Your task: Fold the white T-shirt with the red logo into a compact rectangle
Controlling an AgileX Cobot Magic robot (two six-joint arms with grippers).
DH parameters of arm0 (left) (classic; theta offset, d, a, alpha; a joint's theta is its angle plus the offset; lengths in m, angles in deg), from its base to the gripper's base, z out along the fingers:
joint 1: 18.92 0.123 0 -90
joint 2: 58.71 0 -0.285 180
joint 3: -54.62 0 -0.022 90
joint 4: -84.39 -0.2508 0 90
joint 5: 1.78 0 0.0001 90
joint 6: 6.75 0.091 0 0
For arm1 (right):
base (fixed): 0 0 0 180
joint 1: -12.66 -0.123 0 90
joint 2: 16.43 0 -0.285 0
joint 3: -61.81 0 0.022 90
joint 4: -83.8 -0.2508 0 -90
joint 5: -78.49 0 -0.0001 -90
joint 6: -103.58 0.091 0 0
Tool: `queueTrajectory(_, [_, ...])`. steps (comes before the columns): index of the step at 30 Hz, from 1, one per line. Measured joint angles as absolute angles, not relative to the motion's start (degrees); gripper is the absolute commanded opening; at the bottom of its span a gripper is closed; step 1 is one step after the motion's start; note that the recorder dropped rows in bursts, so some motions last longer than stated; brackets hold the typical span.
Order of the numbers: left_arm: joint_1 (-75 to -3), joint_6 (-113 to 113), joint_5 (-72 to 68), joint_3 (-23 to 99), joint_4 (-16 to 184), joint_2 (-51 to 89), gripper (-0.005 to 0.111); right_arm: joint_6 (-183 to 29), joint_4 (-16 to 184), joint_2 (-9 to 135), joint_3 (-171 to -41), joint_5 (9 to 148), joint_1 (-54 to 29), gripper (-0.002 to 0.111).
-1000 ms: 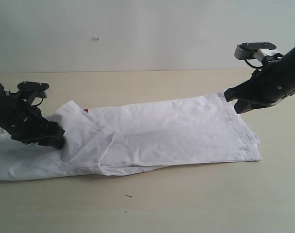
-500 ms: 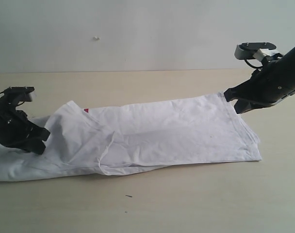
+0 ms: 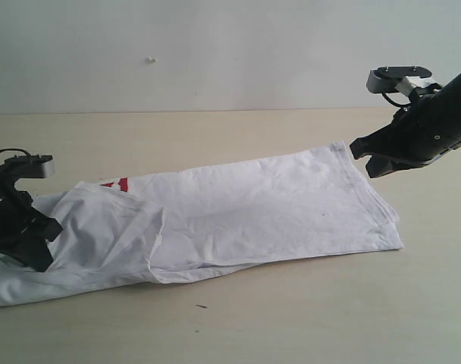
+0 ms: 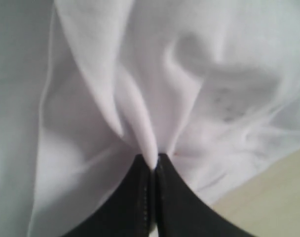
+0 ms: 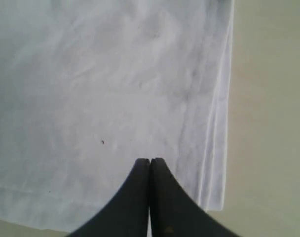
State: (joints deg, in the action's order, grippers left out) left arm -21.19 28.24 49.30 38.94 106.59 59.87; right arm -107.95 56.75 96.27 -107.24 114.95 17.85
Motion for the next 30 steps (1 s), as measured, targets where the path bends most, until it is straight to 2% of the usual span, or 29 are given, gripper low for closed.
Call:
queueTrajectory(13, [-21.19, 23.54, 59.07, 38.94, 101.44, 55.05, 0.000, -107.95, 56.75, 96.27, -107.24, 115.82, 17.85, 0.000])
queueTrajectory(16, [-21.19, 20.62, 58.40, 38.94, 98.82, 55.05, 0.018, -107.95, 56.75, 96.27, -107.24, 115.94, 17.85, 0.000])
queueTrajectory(19, [-21.19, 19.76, 57.64, 38.94, 98.58, 55.05, 0.048, -107.95, 56.63, 96.27, -107.24, 115.93, 17.85, 0.000])
queueTrajectory(20, [-21.19, 19.63, 57.32, 38.94, 98.42, 55.05, 0.053, -107.95, 56.37, 96.27, -107.24, 116.04, 17.85, 0.000])
queueTrajectory(25, [-21.19, 16.32, 50.92, 38.94, 95.78, 53.44, 0.047, -107.95, 56.25, 96.27, -107.24, 116.04, 17.85, 0.000])
queueTrajectory(30, [-21.19, 15.17, 47.73, 38.94, 94.48, 49.26, 0.047, -107.95, 56.25, 96.27, -107.24, 116.04, 17.85, 0.000])
